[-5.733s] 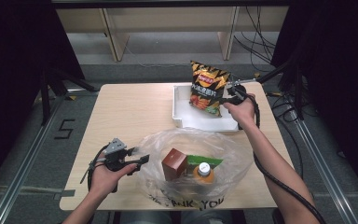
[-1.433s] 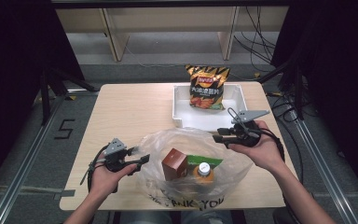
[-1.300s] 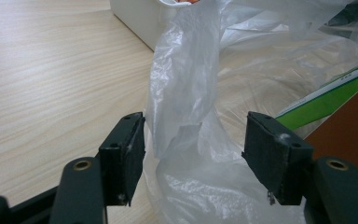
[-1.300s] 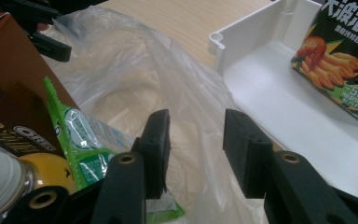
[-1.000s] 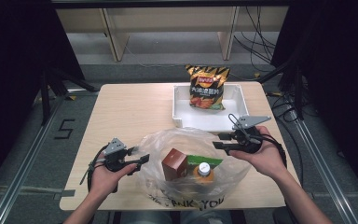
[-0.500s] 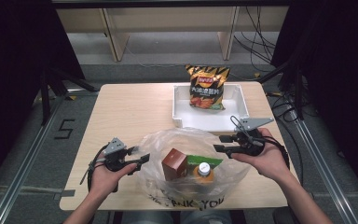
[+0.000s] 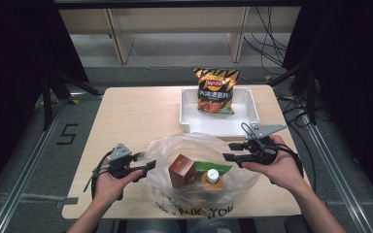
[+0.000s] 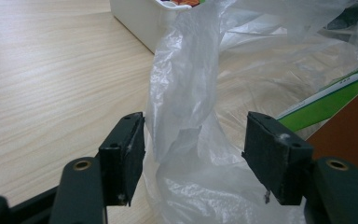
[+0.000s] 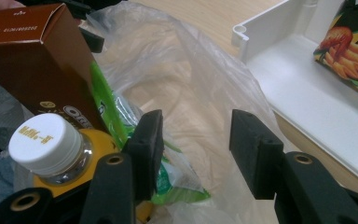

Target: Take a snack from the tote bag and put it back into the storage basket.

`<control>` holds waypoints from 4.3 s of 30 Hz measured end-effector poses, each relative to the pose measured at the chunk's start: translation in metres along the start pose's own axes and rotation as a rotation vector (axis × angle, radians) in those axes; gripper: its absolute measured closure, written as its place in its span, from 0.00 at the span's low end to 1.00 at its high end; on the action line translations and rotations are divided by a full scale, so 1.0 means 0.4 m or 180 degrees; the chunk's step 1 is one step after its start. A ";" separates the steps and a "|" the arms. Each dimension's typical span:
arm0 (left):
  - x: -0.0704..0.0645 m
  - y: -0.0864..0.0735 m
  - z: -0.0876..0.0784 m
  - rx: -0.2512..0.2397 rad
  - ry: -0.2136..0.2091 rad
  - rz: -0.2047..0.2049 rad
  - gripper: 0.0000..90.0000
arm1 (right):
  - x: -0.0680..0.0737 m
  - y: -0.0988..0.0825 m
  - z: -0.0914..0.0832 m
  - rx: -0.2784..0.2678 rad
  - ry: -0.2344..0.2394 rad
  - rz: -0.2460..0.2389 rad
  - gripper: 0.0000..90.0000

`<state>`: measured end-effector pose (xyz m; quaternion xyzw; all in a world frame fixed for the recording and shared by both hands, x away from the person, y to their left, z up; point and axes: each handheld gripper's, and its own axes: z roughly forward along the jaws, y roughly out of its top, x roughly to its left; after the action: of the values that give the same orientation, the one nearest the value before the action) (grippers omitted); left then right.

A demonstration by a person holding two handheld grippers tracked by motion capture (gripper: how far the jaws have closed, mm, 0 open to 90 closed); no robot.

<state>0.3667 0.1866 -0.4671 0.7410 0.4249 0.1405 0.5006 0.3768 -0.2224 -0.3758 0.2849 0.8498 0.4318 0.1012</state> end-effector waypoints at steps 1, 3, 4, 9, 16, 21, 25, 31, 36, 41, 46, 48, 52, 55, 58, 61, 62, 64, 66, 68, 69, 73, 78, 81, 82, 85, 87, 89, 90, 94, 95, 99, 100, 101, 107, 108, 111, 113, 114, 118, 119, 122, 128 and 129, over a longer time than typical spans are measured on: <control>0.001 0.000 -0.001 0.0000 -0.0007 0.0000 0.42 | 0.003 -0.001 -0.002 0.0037 0.0019 0.0051 0.61; 0.001 0.001 -0.003 -0.0002 0.0001 0.0026 0.42 | 0.005 -0.003 0.000 0.0018 0.0032 -0.0007 0.61; 0.001 0.001 -0.004 -0.0004 0.0003 0.0030 0.42 | 0.011 -0.004 -0.001 0.0023 0.0024 0.0036 0.61; -0.004 0.003 -0.003 -0.0018 -0.0014 0.0009 0.42 | 0.022 -0.001 -0.007 0.0040 0.0075 0.0051 0.60; -0.006 0.003 -0.006 -0.0017 -0.0001 0.0027 0.42 | 0.027 -0.006 0.002 0.0071 0.0123 0.0008 0.60; -0.006 0.003 -0.006 -0.0012 -0.0002 0.0050 0.42 | 0.031 -0.012 0.013 0.0061 0.0174 -0.0069 0.59; -0.007 0.004 -0.007 -0.0017 0.0001 0.0049 0.42 | 0.039 -0.015 0.020 0.0154 0.0191 -0.0048 0.59; -0.006 0.004 -0.006 -0.0014 0.0001 0.0051 0.42 | 0.039 -0.020 0.040 0.0191 0.0284 -0.0070 0.59; -0.005 0.003 -0.006 -0.0011 0.0002 0.0048 0.42 | 0.042 -0.025 0.051 0.0240 0.0229 0.0010 0.60; -0.006 0.004 -0.006 -0.0009 0.0002 0.0052 0.42 | 0.038 -0.021 0.053 0.0286 0.0259 -0.0109 0.67; -0.005 0.004 -0.006 -0.0008 0.0000 0.0054 0.42 | 0.043 -0.022 0.063 0.0334 0.0248 -0.0223 0.77; -0.005 0.004 -0.006 -0.0009 0.0001 0.0052 0.42 | 0.044 -0.023 0.067 0.0360 0.0275 -0.0289 0.82; -0.005 0.003 -0.006 -0.0005 0.0003 0.0055 0.42 | 0.048 -0.021 0.070 0.0320 0.0315 -0.0412 0.91; -0.005 0.003 -0.006 -0.0003 -0.0001 0.0056 0.42 | 0.048 -0.019 0.072 0.0247 0.0367 -0.0526 0.98; -0.005 0.003 -0.006 -0.0005 0.0000 0.0055 0.42 | 0.049 -0.017 0.072 0.0215 0.0337 -0.0577 1.00; -0.004 0.003 -0.006 -0.0006 -0.0007 0.0066 0.42 | 0.042 -0.014 0.068 0.0180 0.0306 -0.0607 1.00; -0.004 0.003 -0.006 -0.0006 -0.0006 0.0065 0.42 | 0.043 -0.013 0.064 0.0209 0.0288 -0.0549 1.00; -0.005 0.003 -0.006 -0.0005 0.0000 0.0052 0.42 | 0.040 -0.012 0.063 0.0144 0.0266 -0.0583 1.00; -0.005 0.003 -0.005 -0.0004 0.0000 0.0053 0.42 | 0.038 -0.009 0.060 0.0115 0.0263 -0.0561 1.00; -0.005 0.003 -0.005 -0.0006 -0.0001 0.0051 0.42 | 0.035 -0.005 0.059 0.0086 0.0286 -0.0587 1.00; -0.005 0.003 -0.005 -0.0005 -0.0001 0.0052 0.42 | 0.037 -0.003 0.055 0.0099 0.0300 -0.0525 1.00; -0.005 0.003 -0.005 -0.0009 0.0002 0.0019 0.42 | 0.031 0.007 0.050 0.0046 0.0321 -0.0539 1.00; -0.006 0.003 -0.005 -0.0012 0.0012 0.0001 0.42 | 0.023 0.018 0.037 0.0005 0.0269 -0.0469 1.00; -0.004 0.003 -0.004 -0.0017 -0.0012 0.0013 0.42 | 0.017 0.026 0.029 -0.0062 0.0239 -0.0438 1.00; -0.004 0.002 -0.004 -0.0017 -0.0010 0.0012 0.42 | 0.014 0.030 0.025 -0.0078 0.0254 -0.0442 1.00; -0.003 0.003 -0.004 -0.0007 -0.0011 0.0054 0.42 | 0.008 0.041 0.015 -0.0106 0.0246 -0.0461 1.00; -0.005 0.002 -0.003 -0.0010 0.0001 0.0004 0.42 | 0.007 0.046 0.010 -0.0155 0.0205 -0.0404 1.00; -0.005 0.002 -0.003 -0.0006 0.0001 0.0005 0.42 | 0.006 0.054 0.003 -0.0159 0.0216 -0.0389 1.00; -0.005 0.002 -0.003 -0.0005 0.0000 0.0008 0.42 | 0.002 0.060 0.000 -0.0171 0.0212 -0.0434 1.00; -0.005 0.002 -0.003 -0.0001 -0.0015 0.0028 0.42 | -0.003 0.075 -0.010 -0.0244 0.0172 -0.0457 1.00; -0.006 0.002 -0.004 0.0005 0.0013 0.0012 0.42 | -0.001 0.077 -0.012 -0.0263 0.0165 -0.0400 1.00; -0.005 0.002 -0.003 -0.0008 0.0000 0.0006 0.42 | -0.010 0.087 -0.018 -0.0346 0.0141 -0.0391 1.00; -0.005 0.002 -0.003 -0.0007 -0.0001 0.0006 0.42 | -0.013 0.090 -0.022 -0.0298 0.0164 -0.0407 1.00; -0.005 0.002 -0.003 -0.0006 -0.0001 0.0006 0.42 | -0.011 0.091 -0.021 -0.0324 0.0181 -0.0363 1.00; -0.004 0.003 -0.004 -0.0006 -0.0013 0.0054 0.42 | -0.017 0.102 -0.033 -0.0366 0.0172 -0.0357 1.00; -0.004 0.003 -0.004 -0.0005 -0.0014 0.0054 0.42 | -0.017 0.103 -0.031 -0.0418 0.0144 -0.0350 1.00; -0.005 0.003 -0.003 -0.0006 -0.0015 0.0055 0.42 | -0.017 0.108 -0.034 -0.0455 0.0124 -0.0357 1.00; -0.005 0.003 -0.003 -0.0007 -0.0014 0.0054 0.42 | -0.016 0.112 -0.040 -0.0415 0.0149 -0.0326 1.00; -0.005 0.003 -0.003 -0.0006 -0.0017 0.0040 0.42 | -0.018 0.114 -0.038 -0.0491 0.0125 -0.0351 1.00; -0.006 0.003 -0.002 -0.0005 -0.0014 0.0028 0.42 | -0.020 0.123 -0.048 -0.0450 0.0161 -0.0371 1.00; -0.007 0.003 -0.001 -0.0006 -0.0016 0.0026 0.42 | -0.015 0.124 -0.047 -0.0511 0.0129 -0.0322 1.00; -0.008 0.002 0.000 0.0002 -0.0021 0.0037 0.42 | -0.015 0.131 -0.054 -0.0523 0.0156 -0.0349 1.00; -0.010 -0.001 0.007 0.0015 -0.0035 0.0059 0.43 | -0.010 0.140 -0.066 -0.0519 0.0161 -0.0331 1.00; -0.010 -0.001 0.007 0.0018 -0.0037 0.0061 0.43 | -0.011 0.141 -0.067 -0.0532 0.0160 -0.0342 1.00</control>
<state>0.3661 0.1818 -0.4679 0.7473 0.4153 0.1398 0.4995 0.3916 -0.2169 -0.3152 0.2186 0.8271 0.5022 0.1263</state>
